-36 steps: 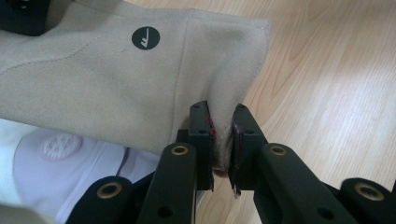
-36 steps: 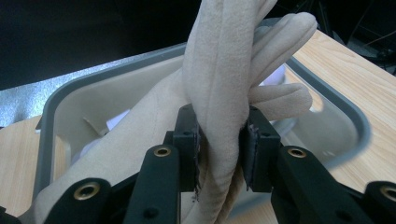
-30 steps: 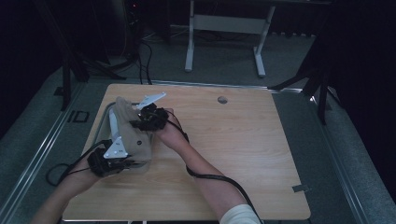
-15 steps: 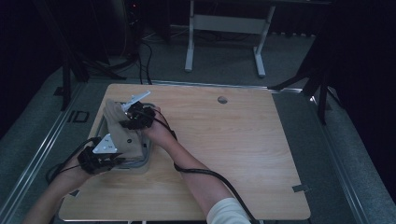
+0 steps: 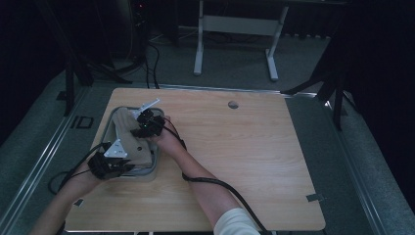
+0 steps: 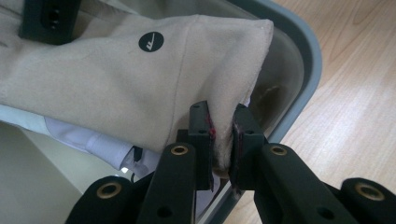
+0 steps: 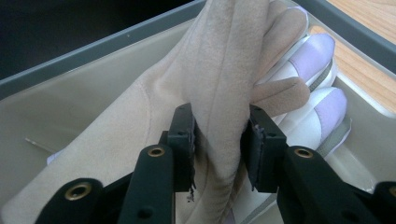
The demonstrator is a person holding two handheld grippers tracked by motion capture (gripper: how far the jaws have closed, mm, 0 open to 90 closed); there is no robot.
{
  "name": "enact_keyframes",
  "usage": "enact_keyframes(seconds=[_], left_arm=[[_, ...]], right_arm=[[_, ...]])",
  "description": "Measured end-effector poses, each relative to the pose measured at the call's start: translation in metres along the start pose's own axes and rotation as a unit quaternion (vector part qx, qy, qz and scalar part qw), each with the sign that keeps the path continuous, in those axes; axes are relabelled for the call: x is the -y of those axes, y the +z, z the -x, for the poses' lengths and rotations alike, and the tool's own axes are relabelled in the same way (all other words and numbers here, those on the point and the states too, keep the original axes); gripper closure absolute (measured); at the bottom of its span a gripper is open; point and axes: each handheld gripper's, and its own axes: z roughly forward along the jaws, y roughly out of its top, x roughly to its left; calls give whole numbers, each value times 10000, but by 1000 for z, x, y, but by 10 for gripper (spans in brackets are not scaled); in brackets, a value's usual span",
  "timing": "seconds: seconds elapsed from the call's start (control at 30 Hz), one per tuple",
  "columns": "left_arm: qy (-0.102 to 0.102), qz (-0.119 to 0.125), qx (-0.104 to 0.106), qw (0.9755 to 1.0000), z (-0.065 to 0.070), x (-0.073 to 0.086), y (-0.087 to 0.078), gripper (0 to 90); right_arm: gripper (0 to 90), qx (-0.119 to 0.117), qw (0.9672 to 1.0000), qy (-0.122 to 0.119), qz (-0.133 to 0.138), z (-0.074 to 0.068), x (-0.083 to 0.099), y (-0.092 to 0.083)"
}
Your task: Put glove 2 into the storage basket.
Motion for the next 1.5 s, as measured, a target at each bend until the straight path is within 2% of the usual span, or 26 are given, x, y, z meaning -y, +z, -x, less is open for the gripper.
enact_keyframes(seconds=[0.17,0.27,0.37,0.43,0.47,0.53,0.6,0.67,0.73,0.8,0.83,0.93,1.0,1.17,1.33,1.5], left_arm=[[-86,1,69,9999,-1,1,1,813],[-147,30,96,9998,-3,1,-3,788],[-279,234,148,9992,-4,0,-11,681],[-394,307,138,9987,-4,0,-15,589],[-432,357,153,9983,-4,-1,-17,583],[-546,504,171,9971,-1,-2,-21,491],[-651,749,245,9948,2,-5,-25,398],[-739,943,284,9924,5,-8,-26,304],[-759,1128,390,9899,7,-11,-26,218],[-688,1256,356,9890,12,-14,-23,153],[-662,1287,421,9886,14,-16,-22,145],[-676,1490,597,9847,23,-22,-18,145],[-588,1578,599,9839,29,-27,-15,145],[-521,1734,737,9807,41,-35,-8,145],[-332,1768,874,9798,54,-44,0,145],[-139,1858,962,9778,70,-50,8,148]], right_arm=[[532,8,10000,27,78,1,-2,-9],[408,60,9998,-76,190,3,-3,-20],[276,-12,9996,0,293,6,-3,-35],[202,-205,9992,4,346,7,-2,-46],[194,-216,9990,2,383,7,-1,-51],[181,-315,9985,19,439,7,2,-59],[176,-374,9982,28,475,7,5,-66],[176,-355,9984,-72,432,4,9,-71],[176,-286,9985,-158,430,2,15,-77],[169,-308,9984,-166,450,2,20,-83],[167,-313,9983,-189,459,1,22,-86],[167,-293,9982,-247,457,0,30,-94],[168,-276,9982,-289,445,0,37,-100],[170,-245,9984,-314,396,2,50,-106],[172,-175,9987,-308,377,7,63,-115],[172,-129,9988,-288,380,11,78,-126]])
